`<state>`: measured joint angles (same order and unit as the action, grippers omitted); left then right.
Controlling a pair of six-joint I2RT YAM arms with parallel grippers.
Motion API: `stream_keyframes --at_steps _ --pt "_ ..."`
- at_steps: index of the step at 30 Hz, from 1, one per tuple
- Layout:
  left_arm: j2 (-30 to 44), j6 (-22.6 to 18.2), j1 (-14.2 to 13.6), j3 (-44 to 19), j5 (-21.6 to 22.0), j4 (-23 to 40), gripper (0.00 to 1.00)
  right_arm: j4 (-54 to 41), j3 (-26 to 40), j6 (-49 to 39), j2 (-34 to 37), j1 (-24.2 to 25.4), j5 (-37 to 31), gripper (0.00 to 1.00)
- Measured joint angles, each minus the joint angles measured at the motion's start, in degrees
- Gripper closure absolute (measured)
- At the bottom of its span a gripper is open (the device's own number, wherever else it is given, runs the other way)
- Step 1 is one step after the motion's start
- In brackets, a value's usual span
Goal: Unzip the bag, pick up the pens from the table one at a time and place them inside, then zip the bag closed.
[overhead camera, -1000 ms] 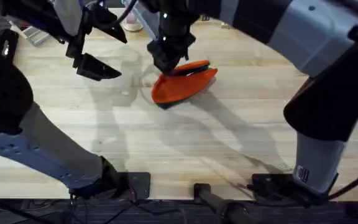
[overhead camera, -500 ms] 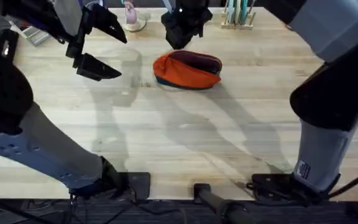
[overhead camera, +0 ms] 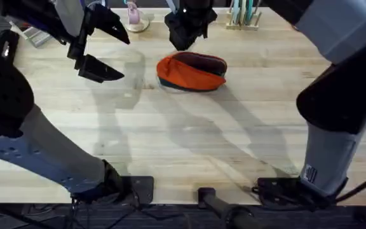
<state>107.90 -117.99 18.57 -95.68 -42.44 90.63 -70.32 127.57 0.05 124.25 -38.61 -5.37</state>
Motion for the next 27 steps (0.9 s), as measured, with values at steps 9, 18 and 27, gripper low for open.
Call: stream_keyframes --at_steps 9,18,27 --pt "0.00 0.00 0.00 0.00 0.00 0.00 0.007 -0.29 0.00 0.33 -0.02 0.00 0.00 0.706" --pt "0.00 0.00 0.00 0.00 0.00 0.00 0.006 -3.60 0.00 0.39 -0.47 0.00 -0.02 0.005" --pt "0.00 0.00 0.02 0.00 0.00 0.00 0.006 -3.65 0.00 0.39 -9.30 0.00 -0.02 0.005"
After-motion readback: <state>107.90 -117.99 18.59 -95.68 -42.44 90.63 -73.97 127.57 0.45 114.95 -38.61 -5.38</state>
